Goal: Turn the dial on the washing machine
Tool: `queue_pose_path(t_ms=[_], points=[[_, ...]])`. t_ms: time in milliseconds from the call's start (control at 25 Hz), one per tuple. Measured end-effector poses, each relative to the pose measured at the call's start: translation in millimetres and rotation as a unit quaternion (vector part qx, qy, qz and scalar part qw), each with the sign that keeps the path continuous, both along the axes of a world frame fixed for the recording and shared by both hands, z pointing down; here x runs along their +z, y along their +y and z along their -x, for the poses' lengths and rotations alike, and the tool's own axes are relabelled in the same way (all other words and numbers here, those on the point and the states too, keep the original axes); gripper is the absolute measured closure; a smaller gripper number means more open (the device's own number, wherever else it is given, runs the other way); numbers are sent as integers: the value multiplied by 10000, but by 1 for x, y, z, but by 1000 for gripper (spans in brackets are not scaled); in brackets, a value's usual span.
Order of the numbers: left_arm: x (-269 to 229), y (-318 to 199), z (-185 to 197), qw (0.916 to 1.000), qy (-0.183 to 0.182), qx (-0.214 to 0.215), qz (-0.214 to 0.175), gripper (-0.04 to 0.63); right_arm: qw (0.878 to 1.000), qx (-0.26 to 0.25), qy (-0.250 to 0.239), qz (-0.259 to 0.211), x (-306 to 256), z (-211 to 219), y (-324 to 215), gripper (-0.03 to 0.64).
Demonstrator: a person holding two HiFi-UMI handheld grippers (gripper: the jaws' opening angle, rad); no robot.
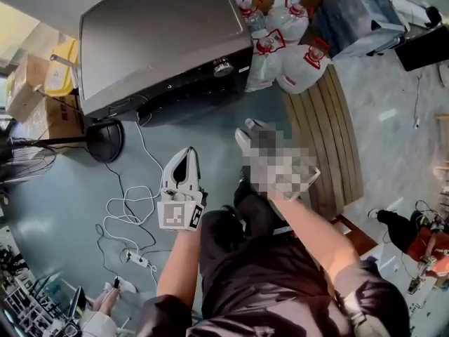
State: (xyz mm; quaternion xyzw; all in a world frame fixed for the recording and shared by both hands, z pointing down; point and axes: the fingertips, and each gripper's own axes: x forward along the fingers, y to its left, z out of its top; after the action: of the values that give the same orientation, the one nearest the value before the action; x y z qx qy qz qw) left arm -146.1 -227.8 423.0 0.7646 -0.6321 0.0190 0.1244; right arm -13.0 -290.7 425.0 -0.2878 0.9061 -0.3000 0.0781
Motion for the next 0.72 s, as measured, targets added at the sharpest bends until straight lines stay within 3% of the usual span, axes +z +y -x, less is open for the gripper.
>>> queue_pose_path(t_ms=[120, 320, 520, 720], points=[[13, -33, 8, 9999, 32, 96, -63, 585, 9967, 179, -420, 668, 29, 14, -35, 431], [47, -74, 18, 9993, 123, 334, -112, 585, 9834, 626, -970, 1402, 71, 29, -74, 391], [77, -103, 27, 9983, 266, 504, -133, 585, 9663, 826, -1818, 1626, 89, 45, -109, 370], [92, -119, 28, 9962, 390, 748, -226, 586, 9327, 1331, -2469, 2269, 129, 41, -136, 348]])
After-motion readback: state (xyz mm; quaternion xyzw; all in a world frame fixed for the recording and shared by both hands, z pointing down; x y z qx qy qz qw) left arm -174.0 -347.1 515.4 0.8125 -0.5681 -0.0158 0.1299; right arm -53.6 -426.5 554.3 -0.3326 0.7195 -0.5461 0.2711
